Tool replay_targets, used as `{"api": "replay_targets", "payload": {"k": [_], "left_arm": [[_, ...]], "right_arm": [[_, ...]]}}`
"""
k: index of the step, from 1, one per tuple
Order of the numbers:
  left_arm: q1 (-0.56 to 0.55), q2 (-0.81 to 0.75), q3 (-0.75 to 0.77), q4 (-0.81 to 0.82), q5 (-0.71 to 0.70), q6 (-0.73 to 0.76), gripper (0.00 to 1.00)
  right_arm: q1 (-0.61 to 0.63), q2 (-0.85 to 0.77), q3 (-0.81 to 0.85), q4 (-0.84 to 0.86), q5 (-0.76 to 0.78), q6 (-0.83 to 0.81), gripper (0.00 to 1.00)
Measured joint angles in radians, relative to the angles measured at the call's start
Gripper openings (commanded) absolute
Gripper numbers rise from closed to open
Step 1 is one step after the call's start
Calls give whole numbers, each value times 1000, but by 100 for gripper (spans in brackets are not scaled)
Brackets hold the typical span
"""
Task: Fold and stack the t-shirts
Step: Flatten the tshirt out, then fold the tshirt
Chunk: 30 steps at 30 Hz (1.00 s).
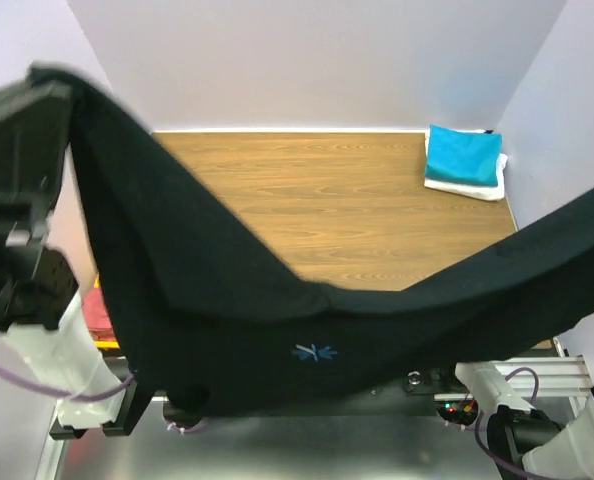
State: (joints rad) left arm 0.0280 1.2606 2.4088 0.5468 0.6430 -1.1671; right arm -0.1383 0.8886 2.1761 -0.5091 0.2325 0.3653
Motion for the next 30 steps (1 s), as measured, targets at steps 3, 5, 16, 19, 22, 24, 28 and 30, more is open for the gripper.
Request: {"api": "replay_targets", "payload": {"k": [3,5,16,19,22,24,28,30], "left_arm": [[0,22,-100,31,2,-5,0],[0,73,-139,42,15,-5,0],[-36,557,-435,-23,137,65,0],[-55,726,-476,-87,168,107,0],[-77,863,-486,-171,197,163,0],[-87,921,-484,-225,209,210,0],[-103,988,-485,-306,214,299,0],[-105,993,-489,-329,212,327,0]], "right_arm": [[3,6,-76,-2,6,2,0],[3,12,-147,4,6,6,0],[3,234,-772,99,-6,47,0],[5,342,-946,151,-7,47,0],[8,452,-1031,208,-8,44,0],[8,539,-1052,257,-7,39,0],[9,704,-1039,355,-15,23,0],[9,779,-1012,380,-24,15,1]]}}
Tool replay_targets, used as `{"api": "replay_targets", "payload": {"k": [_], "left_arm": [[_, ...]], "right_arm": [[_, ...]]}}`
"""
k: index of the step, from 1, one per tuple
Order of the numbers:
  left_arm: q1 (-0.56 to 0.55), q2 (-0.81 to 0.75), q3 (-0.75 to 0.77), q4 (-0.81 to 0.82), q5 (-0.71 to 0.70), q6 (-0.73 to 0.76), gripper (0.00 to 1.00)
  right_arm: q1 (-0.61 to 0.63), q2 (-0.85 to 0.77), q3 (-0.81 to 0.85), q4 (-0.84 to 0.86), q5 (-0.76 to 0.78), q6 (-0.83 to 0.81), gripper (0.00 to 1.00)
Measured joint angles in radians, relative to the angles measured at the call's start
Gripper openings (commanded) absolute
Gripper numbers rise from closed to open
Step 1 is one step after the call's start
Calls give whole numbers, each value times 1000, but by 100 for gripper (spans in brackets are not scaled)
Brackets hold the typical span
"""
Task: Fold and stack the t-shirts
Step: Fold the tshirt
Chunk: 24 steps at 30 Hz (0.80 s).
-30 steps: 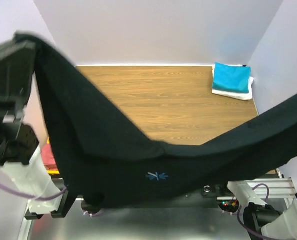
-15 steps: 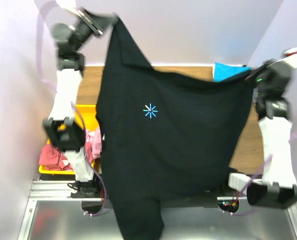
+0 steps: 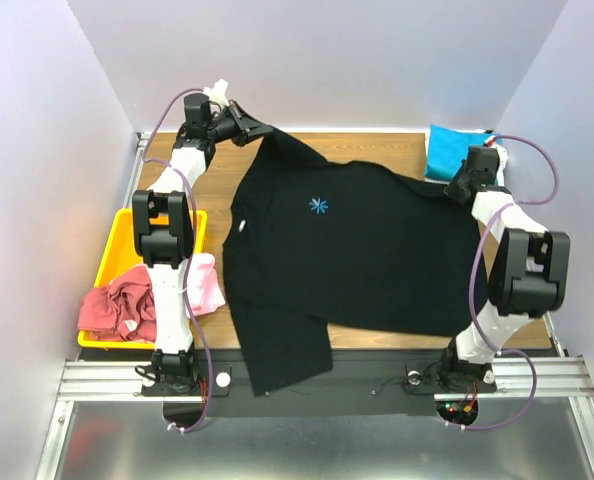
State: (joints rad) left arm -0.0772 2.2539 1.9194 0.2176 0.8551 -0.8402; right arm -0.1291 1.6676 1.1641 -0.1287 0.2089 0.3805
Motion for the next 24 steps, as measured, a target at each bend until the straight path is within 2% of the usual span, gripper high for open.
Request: {"api": "replay_targets", "payload": {"k": [3,7,14,19,24], "left_arm": [[1,-7,-16,-4,-10,24,0],[4,-35,-63,-64,-41,32,0],[8,-167,-284,-121,-63,-9,0],[16,-313,-526,-29,-43,-116,0],[22,-396,-627,22,-31,-171,0]], "right_arm": [[0,79,27,28,-10,-20,0],[0,89,28,37,-10,-45,0],[0,84,16,63,16,-83,0],[-10,80,12,64,39,-110,0],[-42,79,12,70,63,-143,0]]}}
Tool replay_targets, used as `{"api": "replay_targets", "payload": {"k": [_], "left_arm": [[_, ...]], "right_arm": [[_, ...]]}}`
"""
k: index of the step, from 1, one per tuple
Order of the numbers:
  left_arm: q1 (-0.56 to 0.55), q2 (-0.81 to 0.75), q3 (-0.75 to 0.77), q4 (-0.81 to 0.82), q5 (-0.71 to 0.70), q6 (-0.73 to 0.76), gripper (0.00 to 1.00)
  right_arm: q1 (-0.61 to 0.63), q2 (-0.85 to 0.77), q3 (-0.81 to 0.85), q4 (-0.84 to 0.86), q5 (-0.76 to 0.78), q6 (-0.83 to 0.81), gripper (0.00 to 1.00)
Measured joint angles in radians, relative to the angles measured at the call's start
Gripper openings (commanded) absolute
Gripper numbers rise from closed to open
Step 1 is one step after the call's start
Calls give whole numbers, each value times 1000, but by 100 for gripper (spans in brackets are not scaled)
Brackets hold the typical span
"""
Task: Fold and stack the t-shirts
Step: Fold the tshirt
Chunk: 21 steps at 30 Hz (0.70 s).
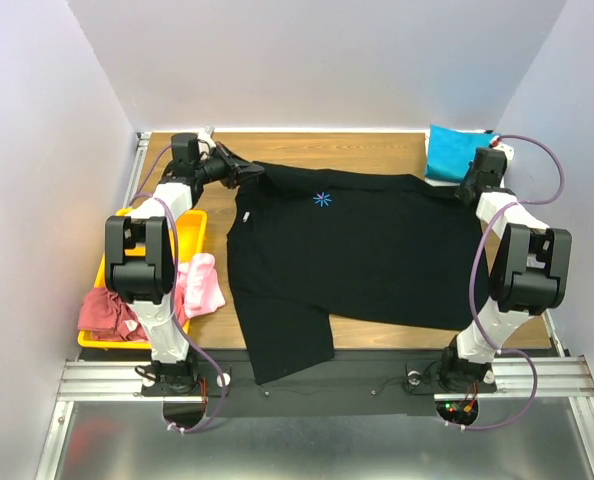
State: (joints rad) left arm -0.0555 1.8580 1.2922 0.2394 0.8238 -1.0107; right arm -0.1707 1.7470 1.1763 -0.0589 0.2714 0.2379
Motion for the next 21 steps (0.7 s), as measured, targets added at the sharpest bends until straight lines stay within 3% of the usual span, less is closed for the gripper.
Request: {"api": "replay_targets", "payload": {"k": [21], "left_arm": [[7,-171,-154,210,33,-233,0]], "right_arm": [[-47,-34,0,-1,59,-62,1]]}}
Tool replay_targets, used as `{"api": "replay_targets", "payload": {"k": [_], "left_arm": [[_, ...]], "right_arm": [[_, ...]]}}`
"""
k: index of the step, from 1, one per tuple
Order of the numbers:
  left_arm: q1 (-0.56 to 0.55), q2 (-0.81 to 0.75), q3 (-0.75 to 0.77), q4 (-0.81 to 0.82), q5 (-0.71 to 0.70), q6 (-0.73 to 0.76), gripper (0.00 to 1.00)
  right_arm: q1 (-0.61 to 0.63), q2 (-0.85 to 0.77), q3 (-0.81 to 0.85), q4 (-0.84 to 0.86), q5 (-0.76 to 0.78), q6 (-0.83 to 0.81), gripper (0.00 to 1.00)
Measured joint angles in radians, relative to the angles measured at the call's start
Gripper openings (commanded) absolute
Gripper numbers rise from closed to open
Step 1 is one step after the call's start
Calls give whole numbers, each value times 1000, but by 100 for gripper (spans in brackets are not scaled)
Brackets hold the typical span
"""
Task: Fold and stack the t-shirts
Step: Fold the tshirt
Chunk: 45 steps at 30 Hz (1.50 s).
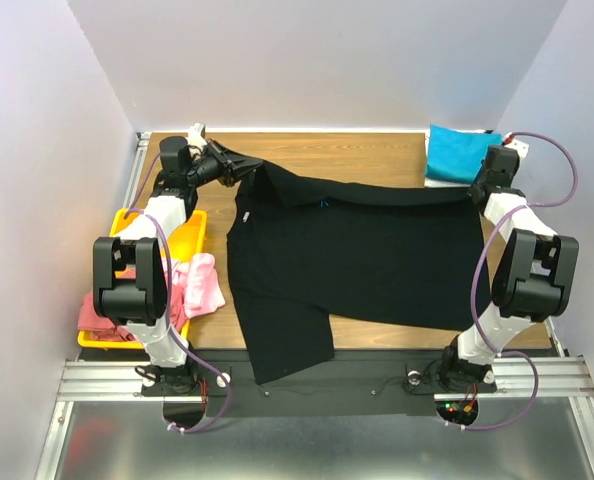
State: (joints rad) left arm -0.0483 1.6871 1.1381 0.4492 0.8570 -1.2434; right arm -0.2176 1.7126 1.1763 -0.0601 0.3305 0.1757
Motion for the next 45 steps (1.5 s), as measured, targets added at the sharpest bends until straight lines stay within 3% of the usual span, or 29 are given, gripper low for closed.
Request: {"api": "replay_targets", "payload": {"k": [19,32,34,35,36,37,38,39,41,45], "left_arm": [[5,-164,-237,16,-2,-18,0],[18,-298,-310,-24,-20,0,0],[18,-311,-314,-80,-30,44,11],[18,-315,-314,-105,-35,61,30],[18,-325,-313,-158,-48,103,41],[18,-338,-313,-224,-59,147,69],[18,-344,-312,-253,-63,166,69],[18,-362,-309,-328,-77,214,83],[18,-384,-293,-425,-97,267,89],[18,-408,-214,-578,-152,357,91]], "right_arm": [[-11,-72,-90,-14,8,-16,0],[-11,-78,-99,-16,55,-23,1],[-11,-83,-114,-13,69,-22,1],[-11,-90,-132,-14,83,-22,8],[-11,-94,-144,-15,94,-22,21],[-11,-100,-162,-18,113,-19,48],[-11,-101,-169,-19,122,-24,48],[-11,-109,-183,-24,136,-23,62],[-11,-125,-192,-38,141,-18,71],[-11,-176,-179,-59,100,6,75]]}}
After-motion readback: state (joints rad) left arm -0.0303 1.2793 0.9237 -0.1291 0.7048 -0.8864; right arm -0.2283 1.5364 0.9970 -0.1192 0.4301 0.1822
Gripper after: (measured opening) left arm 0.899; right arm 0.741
